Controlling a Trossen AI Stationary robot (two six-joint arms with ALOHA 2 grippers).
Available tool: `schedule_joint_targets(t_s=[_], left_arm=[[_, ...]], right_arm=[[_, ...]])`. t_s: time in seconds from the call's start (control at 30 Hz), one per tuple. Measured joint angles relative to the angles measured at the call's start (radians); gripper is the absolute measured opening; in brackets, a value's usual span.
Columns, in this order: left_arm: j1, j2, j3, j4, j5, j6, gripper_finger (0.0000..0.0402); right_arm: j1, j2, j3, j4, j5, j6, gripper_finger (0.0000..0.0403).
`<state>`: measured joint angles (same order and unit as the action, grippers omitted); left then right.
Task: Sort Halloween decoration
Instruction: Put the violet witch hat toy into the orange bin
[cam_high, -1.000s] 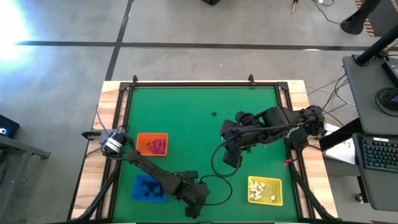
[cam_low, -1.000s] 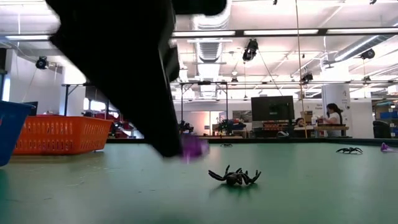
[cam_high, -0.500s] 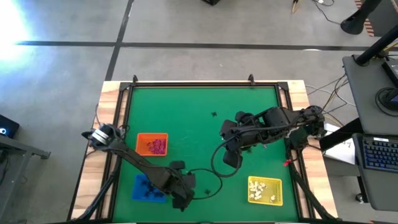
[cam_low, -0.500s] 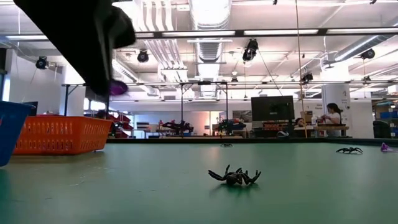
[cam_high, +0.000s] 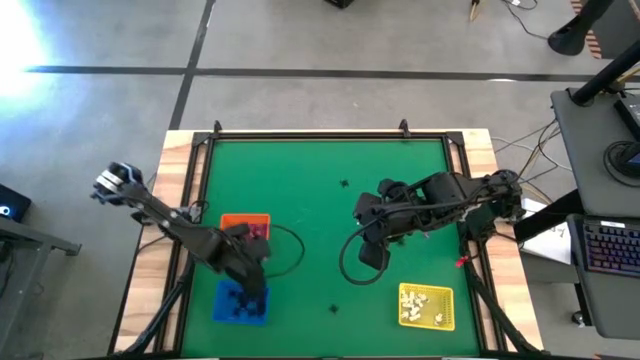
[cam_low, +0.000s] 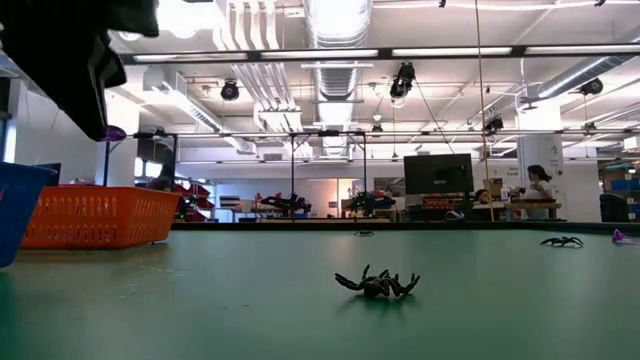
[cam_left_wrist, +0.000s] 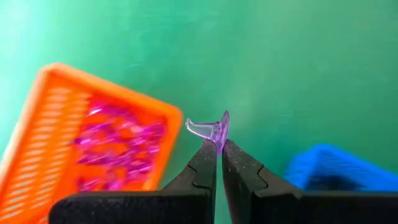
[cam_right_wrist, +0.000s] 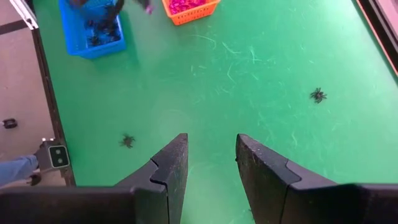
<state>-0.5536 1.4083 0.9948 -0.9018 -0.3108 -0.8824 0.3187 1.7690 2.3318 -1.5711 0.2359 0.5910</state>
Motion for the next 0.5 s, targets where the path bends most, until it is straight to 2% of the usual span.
schedule_joint_targets(t_s=[0.27, 0.5], left_arm=[[0.088, -0.252, -0.222, -0.017, -0.037, -0.016, 0.0], [0.135, -0.383, -0.377, -0.023, -0.02, 0.036, 0.0]], right_arm=[[0.0, 0.037, -0.015, 0.0, 0.0, 0.035, 0.0127], [0.002, 0.078, -0.077, 0.003, -0.003, 0.105, 0.0127]])
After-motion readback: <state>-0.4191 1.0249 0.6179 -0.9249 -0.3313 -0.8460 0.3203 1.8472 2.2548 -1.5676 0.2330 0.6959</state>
